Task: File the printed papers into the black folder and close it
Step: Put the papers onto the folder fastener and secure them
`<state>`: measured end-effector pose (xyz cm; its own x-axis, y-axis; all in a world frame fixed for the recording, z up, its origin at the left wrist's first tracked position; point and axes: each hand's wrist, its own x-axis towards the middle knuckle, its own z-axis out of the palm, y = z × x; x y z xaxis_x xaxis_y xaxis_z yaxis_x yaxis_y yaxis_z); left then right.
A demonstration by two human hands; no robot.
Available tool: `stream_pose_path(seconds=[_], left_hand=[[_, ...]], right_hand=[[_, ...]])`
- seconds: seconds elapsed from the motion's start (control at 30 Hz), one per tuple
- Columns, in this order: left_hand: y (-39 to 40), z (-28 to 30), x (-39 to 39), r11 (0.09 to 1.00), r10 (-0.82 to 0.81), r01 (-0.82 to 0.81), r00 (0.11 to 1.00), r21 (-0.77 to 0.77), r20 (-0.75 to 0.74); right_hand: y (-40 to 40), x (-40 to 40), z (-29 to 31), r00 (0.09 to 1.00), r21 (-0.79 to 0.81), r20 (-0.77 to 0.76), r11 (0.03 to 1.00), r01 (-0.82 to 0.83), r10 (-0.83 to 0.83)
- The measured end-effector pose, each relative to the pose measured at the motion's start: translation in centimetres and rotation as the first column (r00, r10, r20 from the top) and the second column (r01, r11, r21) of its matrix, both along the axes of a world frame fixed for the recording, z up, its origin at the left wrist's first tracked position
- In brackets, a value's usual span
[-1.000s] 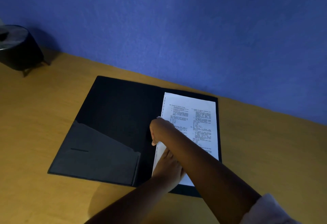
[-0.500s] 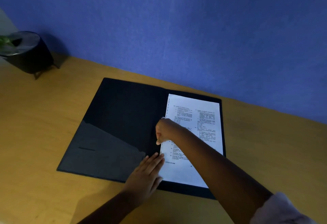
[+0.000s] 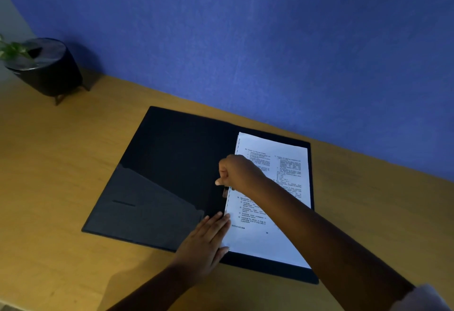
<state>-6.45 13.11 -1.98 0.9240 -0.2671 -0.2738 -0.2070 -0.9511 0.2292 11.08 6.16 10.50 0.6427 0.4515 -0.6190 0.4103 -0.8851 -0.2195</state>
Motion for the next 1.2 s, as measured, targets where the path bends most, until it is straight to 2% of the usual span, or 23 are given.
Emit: stream_pose_path(seconds=[0.13, 0.23, 0.43, 0.63, 0.83, 0.97, 1.07, 1.13, 1.2], left_hand=[[-0.1, 0.0, 0.1, 1.0, 0.007, -0.007, 1.0, -0.008, -0.002], [0.0, 0.0, 0.0, 1.0, 0.002, -0.002, 1.0, -0.005, -0.007], [0.0, 0.0, -0.1, 1.0, -0.01, 0.01, 1.0, 0.02, 0.008], [0.1, 0.2, -0.2, 0.999, -0.013, 0.013, 1.0, 0.037, -0.006], [0.1, 0.6, -0.1, 1.0, 0.01, -0.009, 0.999, 0.01, -0.039], [0.0, 0.6, -0.3, 0.998, 0.034, -0.037, 0.998, -0.051, -0.047], [-0.1, 0.9, -0.5, 0.986, 0.063, -0.06, 0.998, -0.158, 0.015], [0.3, 1.0, -0.5, 0.967, 0.133, -0.11, 0.987, -0.229, 0.087], [1.0, 0.8, -0.2, 0.916, 0.244, -0.2, 0.966, -0.347, 0.087]], right_hand=[[-1.1, -0.6, -0.7, 0.987, 0.249, 0.029, 0.957, 0.146, -0.158], [-1.7, -0.7, -1.8, 0.97, 0.307, -0.015, 0.922, 0.237, -0.244], [-2.4, -1.0, -4.5, 0.962, 0.03, 0.16, 0.975, 0.218, -0.22], [-2.2, -1.6, -6.2, 0.95, -0.005, 0.241, 0.978, 0.208, -0.201], [-2.7, -1.8, -7.0, 0.939, 0.079, 0.252, 0.972, 0.221, -0.234], [-3.6, -1.7, -7.1, 0.938, 0.154, 0.22, 0.959, 0.237, -0.267], [-4.1, -2.2, -7.2, 0.937, 0.218, 0.206, 0.947, 0.238, -0.283], [-5.1, -2.9, -7.2, 0.918, 0.346, 0.161, 0.892, 0.292, -0.363], [-7.0, -3.9, -7.1, 0.889, 0.445, 0.128, 0.827, 0.344, -0.439]])
